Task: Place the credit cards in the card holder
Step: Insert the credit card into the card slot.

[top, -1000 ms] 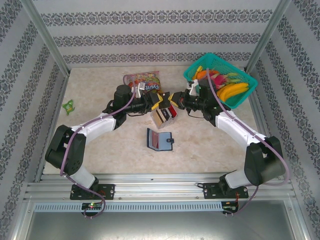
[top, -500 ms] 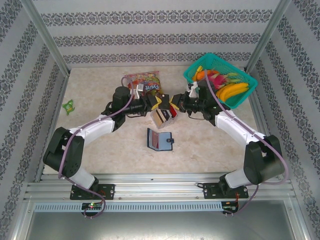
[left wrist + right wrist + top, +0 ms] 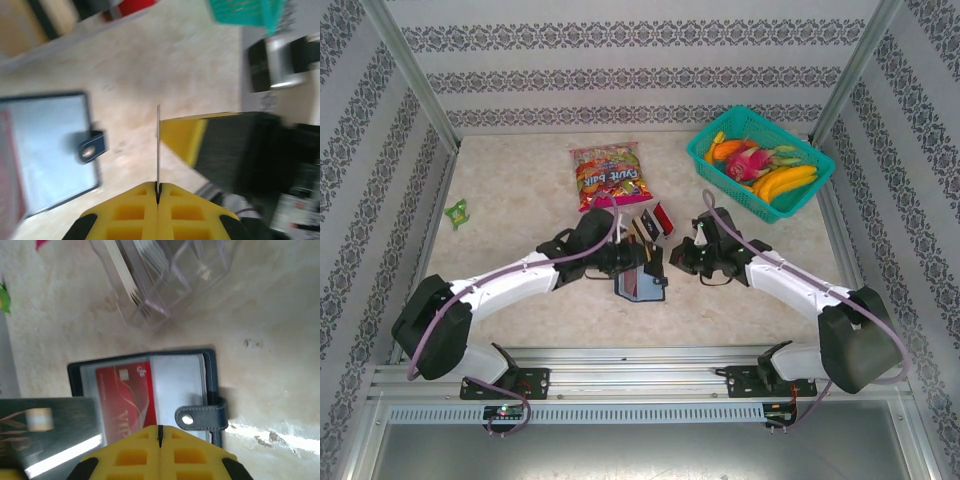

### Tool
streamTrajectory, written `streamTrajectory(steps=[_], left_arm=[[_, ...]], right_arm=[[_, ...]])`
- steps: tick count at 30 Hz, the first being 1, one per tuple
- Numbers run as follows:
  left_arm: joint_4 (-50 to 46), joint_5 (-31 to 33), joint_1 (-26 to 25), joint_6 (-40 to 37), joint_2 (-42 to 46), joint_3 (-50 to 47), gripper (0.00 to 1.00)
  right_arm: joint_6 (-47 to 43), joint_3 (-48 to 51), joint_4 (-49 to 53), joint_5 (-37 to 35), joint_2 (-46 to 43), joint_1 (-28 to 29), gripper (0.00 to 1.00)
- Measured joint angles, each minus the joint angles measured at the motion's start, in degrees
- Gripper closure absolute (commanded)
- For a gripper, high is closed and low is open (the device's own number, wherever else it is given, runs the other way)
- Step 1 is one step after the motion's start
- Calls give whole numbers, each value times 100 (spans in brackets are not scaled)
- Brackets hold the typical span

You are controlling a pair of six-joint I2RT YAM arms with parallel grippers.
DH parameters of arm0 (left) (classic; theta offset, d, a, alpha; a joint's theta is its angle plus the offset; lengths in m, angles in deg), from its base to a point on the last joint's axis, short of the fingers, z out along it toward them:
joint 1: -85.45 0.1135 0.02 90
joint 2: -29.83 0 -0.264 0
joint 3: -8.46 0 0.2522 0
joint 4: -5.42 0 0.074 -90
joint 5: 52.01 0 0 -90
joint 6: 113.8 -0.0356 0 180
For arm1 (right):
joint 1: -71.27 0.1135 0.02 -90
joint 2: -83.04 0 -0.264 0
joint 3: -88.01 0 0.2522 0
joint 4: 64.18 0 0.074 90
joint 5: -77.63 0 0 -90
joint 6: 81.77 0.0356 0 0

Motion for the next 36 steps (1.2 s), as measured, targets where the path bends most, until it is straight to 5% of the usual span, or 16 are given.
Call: streamTrajectory(steps=[12,36], left_arm=[[-74,739,-52,-389,-127,-809,100],[704,826,-50,-446,-750,-811,100]], right_arm=[[103,52,-514,-234,772,796,98],[-219,-278,-352,-627,1617,649,97]])
